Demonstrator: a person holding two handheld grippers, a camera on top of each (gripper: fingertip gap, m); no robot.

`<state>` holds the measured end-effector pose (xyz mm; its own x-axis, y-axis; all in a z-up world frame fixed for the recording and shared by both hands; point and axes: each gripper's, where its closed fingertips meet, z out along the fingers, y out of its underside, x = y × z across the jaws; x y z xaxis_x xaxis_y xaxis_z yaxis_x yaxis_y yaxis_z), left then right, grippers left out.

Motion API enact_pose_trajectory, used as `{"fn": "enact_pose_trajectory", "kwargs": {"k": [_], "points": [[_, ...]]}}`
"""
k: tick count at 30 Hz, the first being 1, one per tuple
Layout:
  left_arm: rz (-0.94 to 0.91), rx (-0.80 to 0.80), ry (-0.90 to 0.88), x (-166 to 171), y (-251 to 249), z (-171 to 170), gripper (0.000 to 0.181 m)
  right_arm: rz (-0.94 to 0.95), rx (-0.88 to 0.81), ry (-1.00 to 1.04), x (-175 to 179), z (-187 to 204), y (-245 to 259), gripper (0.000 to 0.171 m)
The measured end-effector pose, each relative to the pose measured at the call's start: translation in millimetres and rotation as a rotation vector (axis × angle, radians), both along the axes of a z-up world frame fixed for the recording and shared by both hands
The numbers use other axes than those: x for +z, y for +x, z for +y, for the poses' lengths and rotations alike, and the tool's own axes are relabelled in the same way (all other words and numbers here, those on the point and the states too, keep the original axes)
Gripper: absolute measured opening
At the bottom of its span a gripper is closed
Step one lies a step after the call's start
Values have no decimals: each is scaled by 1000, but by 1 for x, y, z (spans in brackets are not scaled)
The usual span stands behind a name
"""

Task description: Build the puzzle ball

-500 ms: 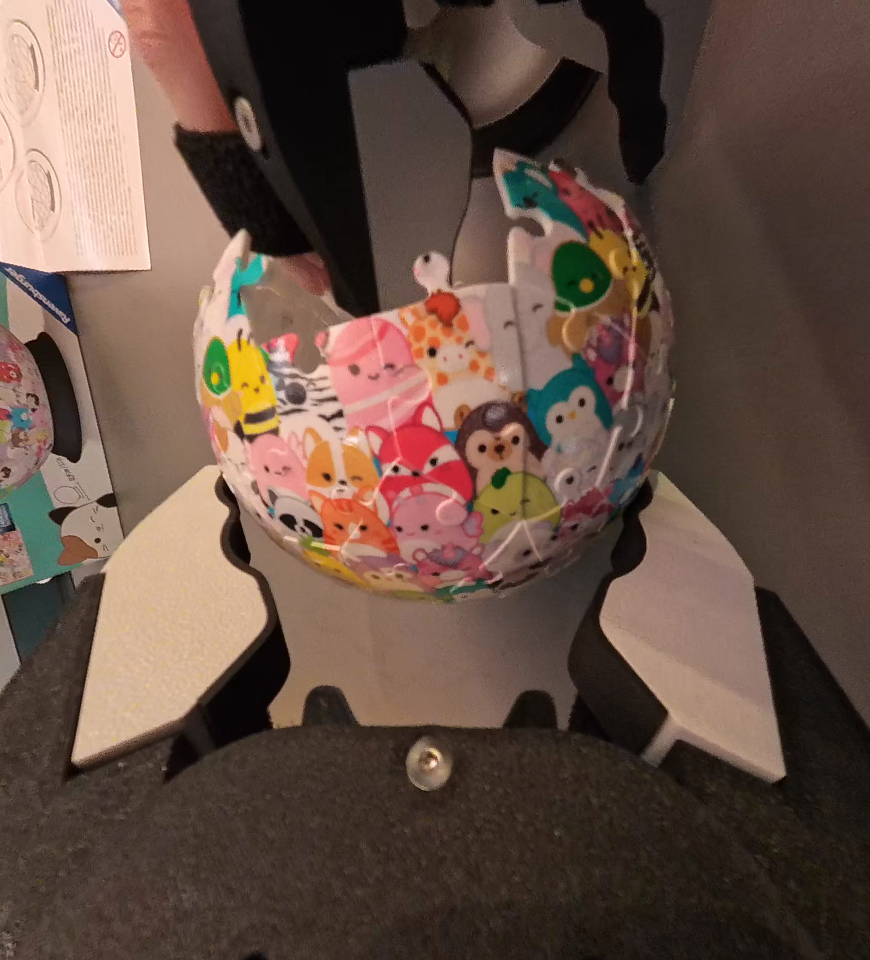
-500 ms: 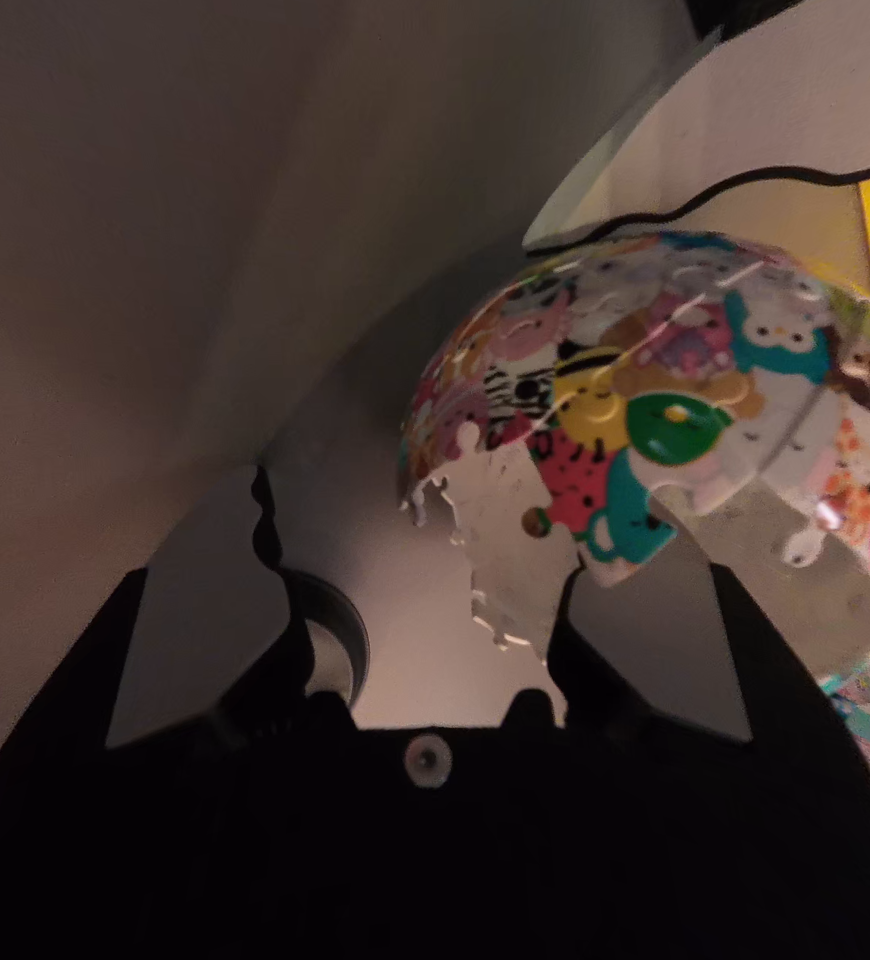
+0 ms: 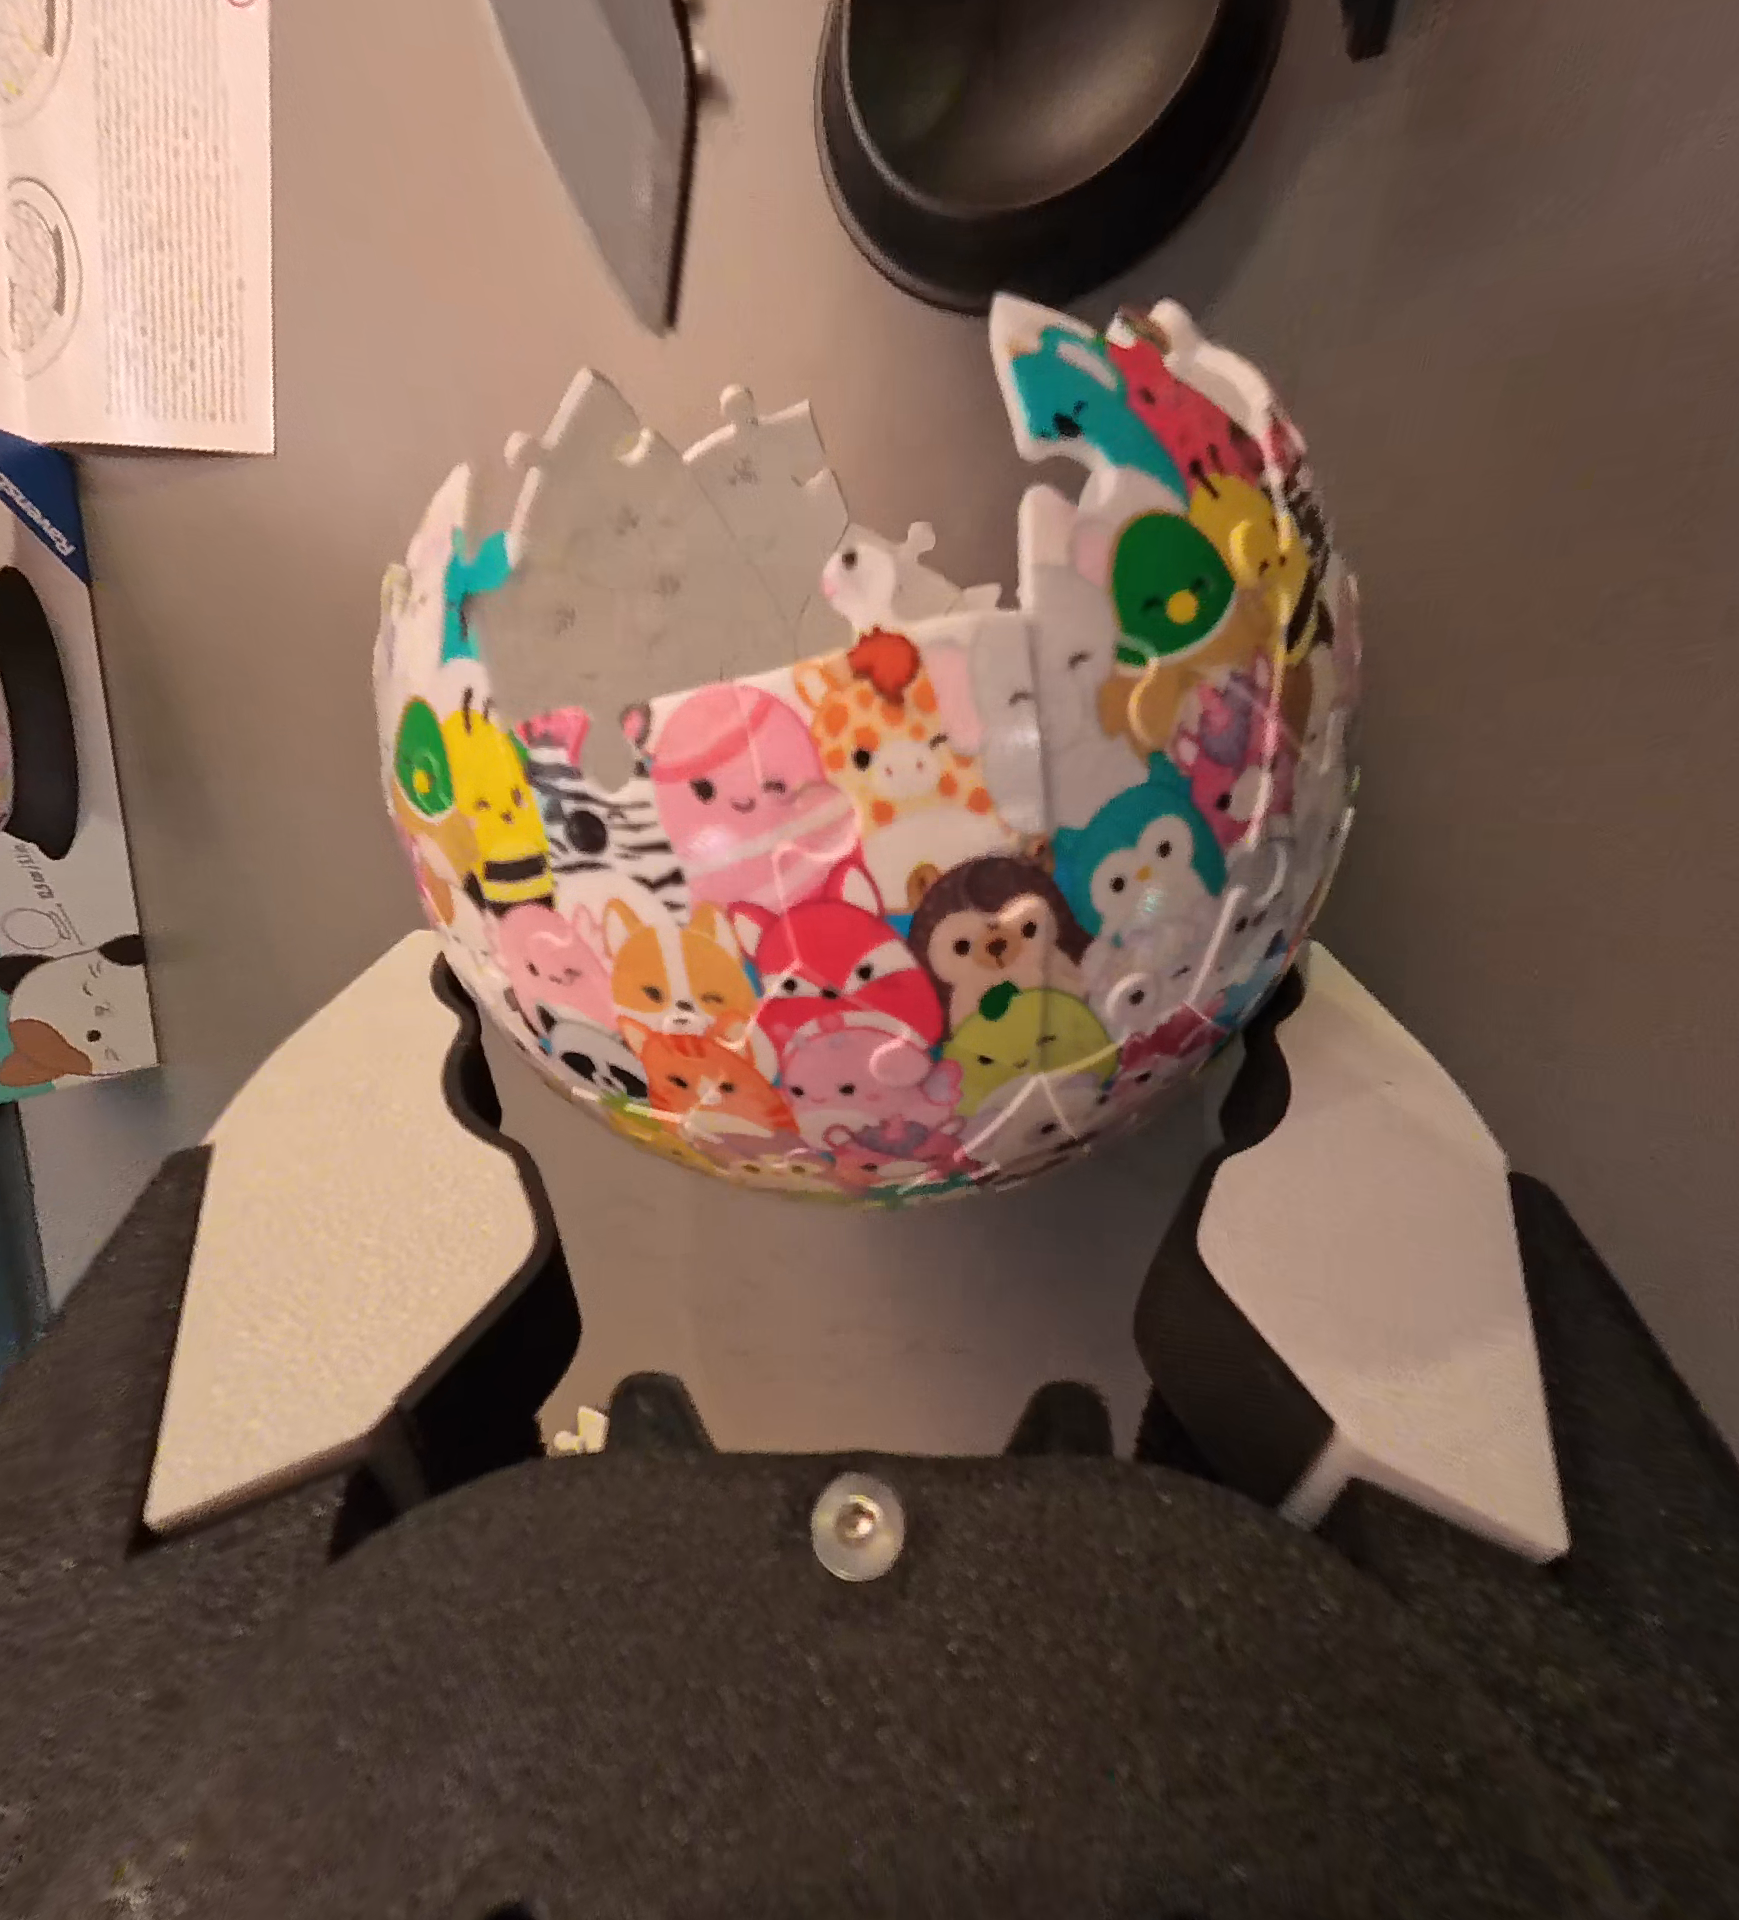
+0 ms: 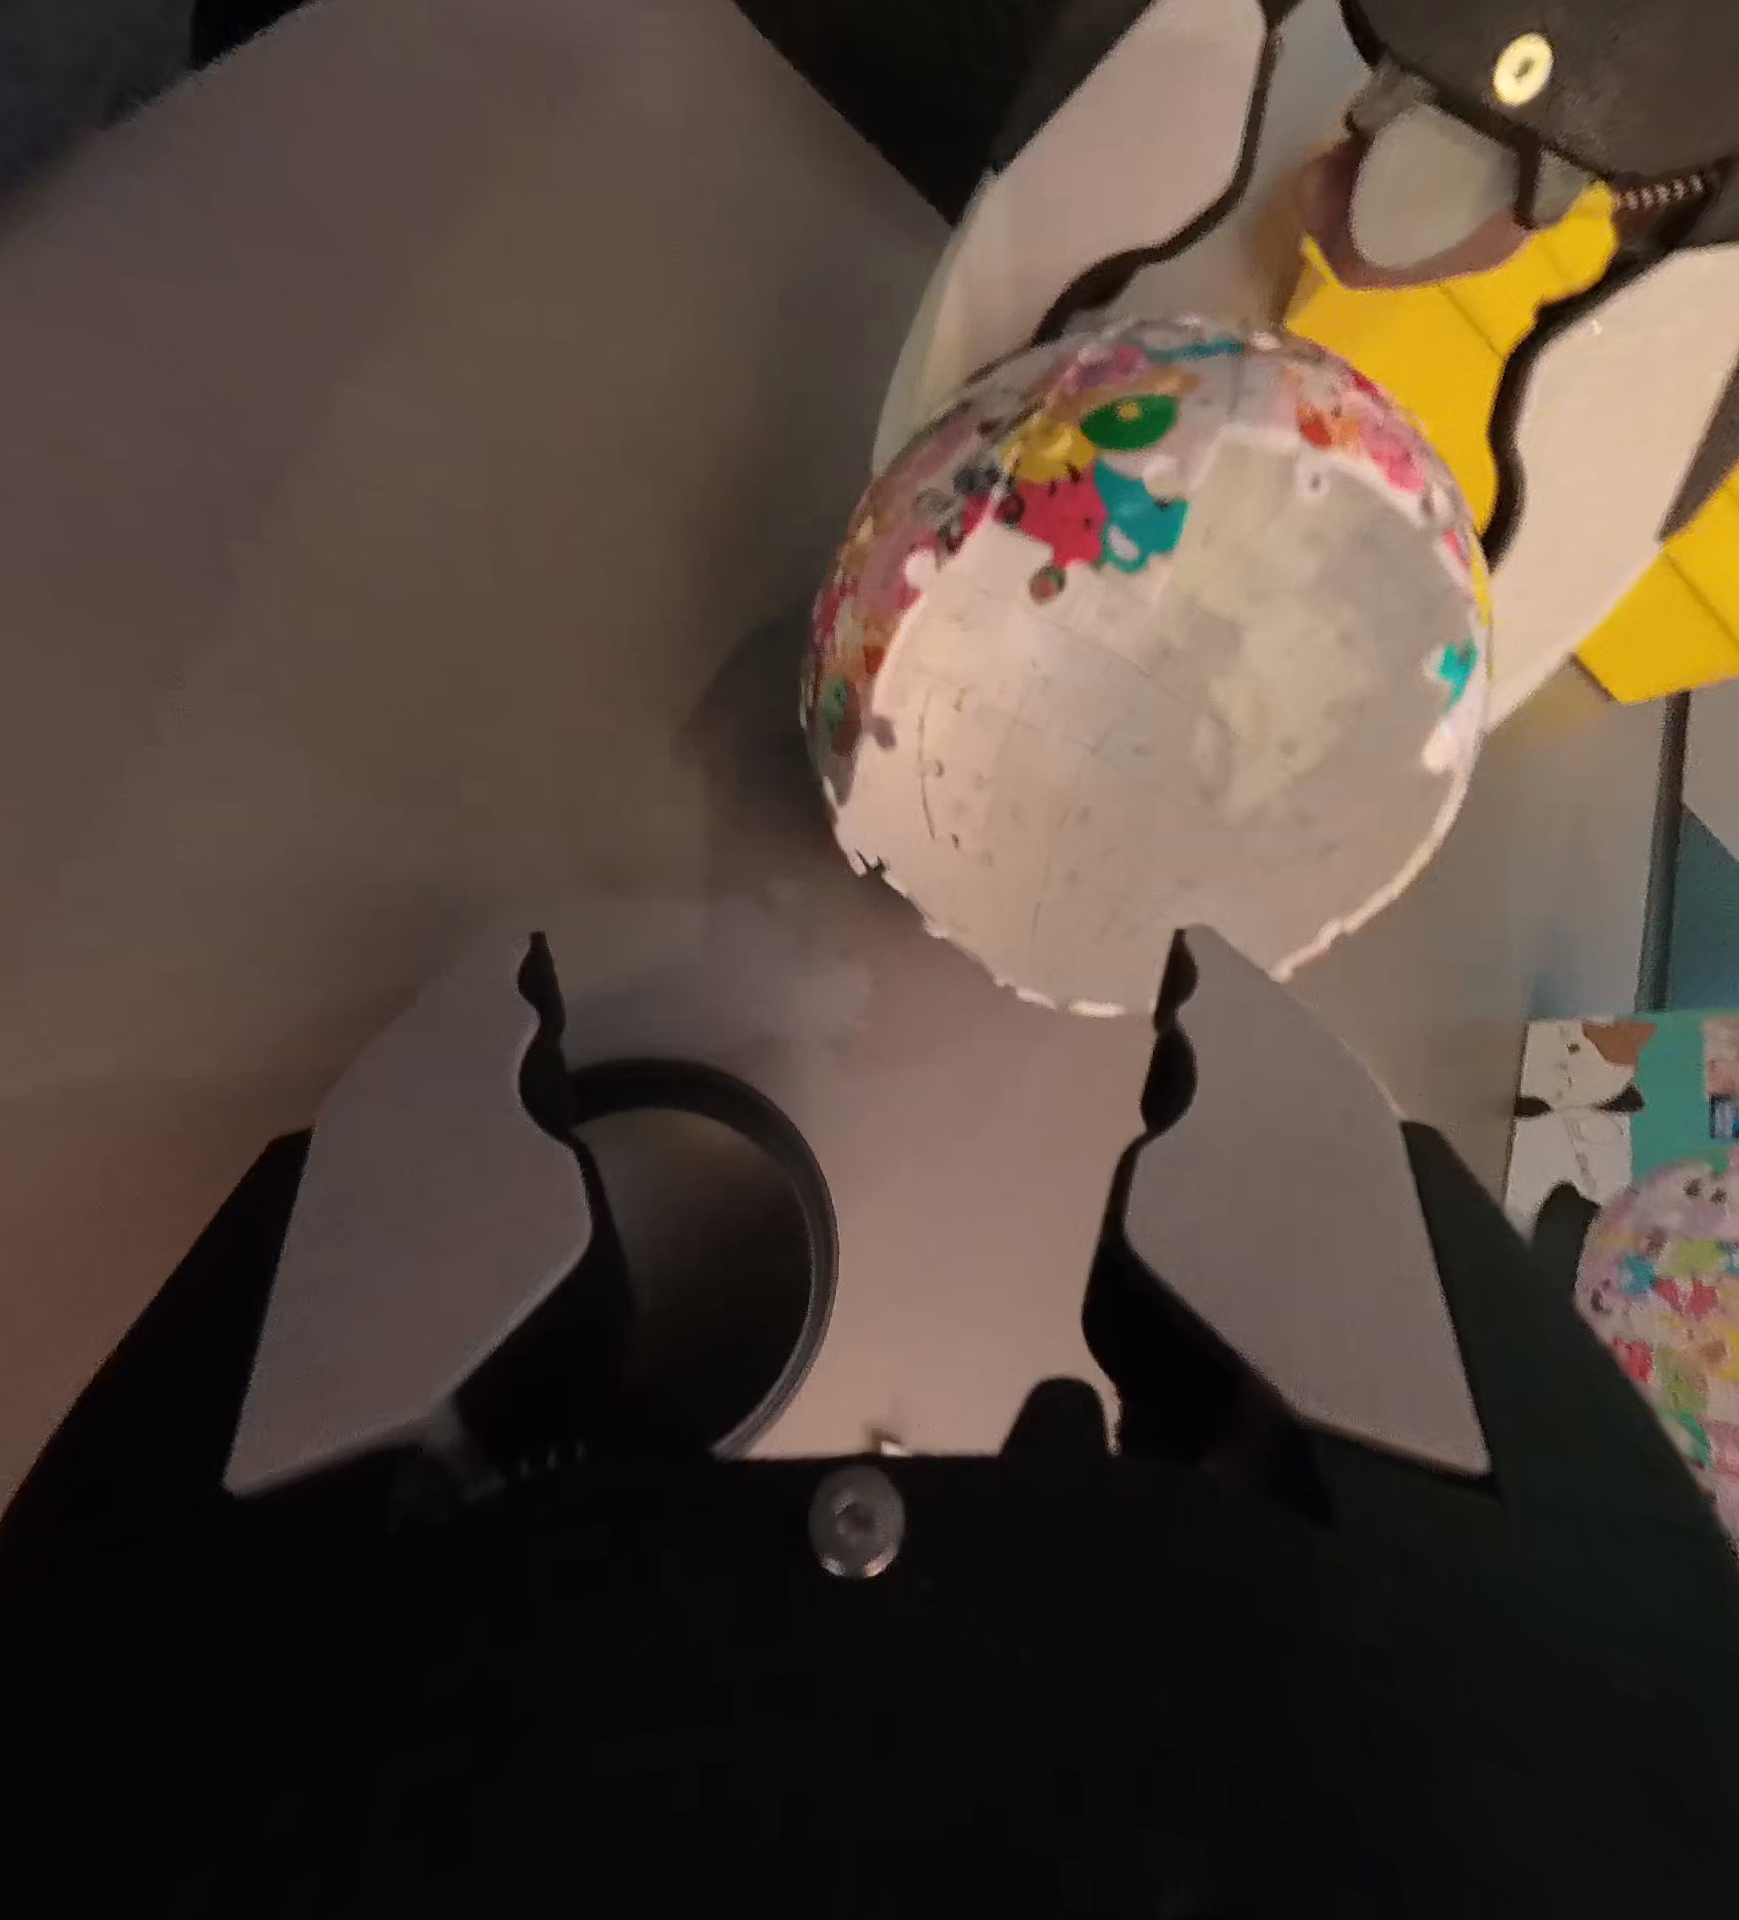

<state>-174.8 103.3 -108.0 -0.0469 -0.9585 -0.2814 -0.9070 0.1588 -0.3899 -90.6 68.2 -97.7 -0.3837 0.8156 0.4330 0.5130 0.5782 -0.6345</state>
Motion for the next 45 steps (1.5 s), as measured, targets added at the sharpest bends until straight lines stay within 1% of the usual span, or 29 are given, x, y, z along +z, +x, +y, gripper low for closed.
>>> {"fn": "enact_pose_trajectory", "kwargs": {"k": [3, 6, 16, 21, 25, 27, 30, 33, 35, 38, 42, 45], "points": [[1, 13, -14, 0, -4, 1, 136, 23, -30, -37, -2, 1, 0, 109], [23, 13, -7, 1, -10, 0, 136, 12, -20, -47, -9, -5, -6, 108], [245, 2, 5, 5, -41, -6, 136, -35, 56, -89, -32, -17, -25, 105], [324, -42, -7, 8, -30, -5, 136, -40, 64, -92, -35, -21, -29, 102], [346, -79, 13, 9, -18, -4, 136, -53, 57, -44, -38, -22, -28, 102], [354, -87, 14, 9, -13, -4, 136, -57, 63, 0, -39, -22, -28, 105], [387, -95, 31, 10, -10, -1, 136, -68, 94, 13, -39, -24, -28, 106], [397, -101, 35, 10, -7, 1, 136, -133, 86, -54, -44, -22, -25, 109], [412, -105, 39, 10, -5, 1, 136, -156, 50, -90, -46, -18, -23, 109], [429, -118, 56, 11, -3, 2, 136, -148, 32, -96, -46, -17, -21, 108], [421, -122, 72, 10, 1, 1, 136, -123, 72, -81, -45, -30, -19, 108], [418, -118, 83, 10, 0, 2, 136, -109, 67, -125, -46, -33, -18, 109]]}}
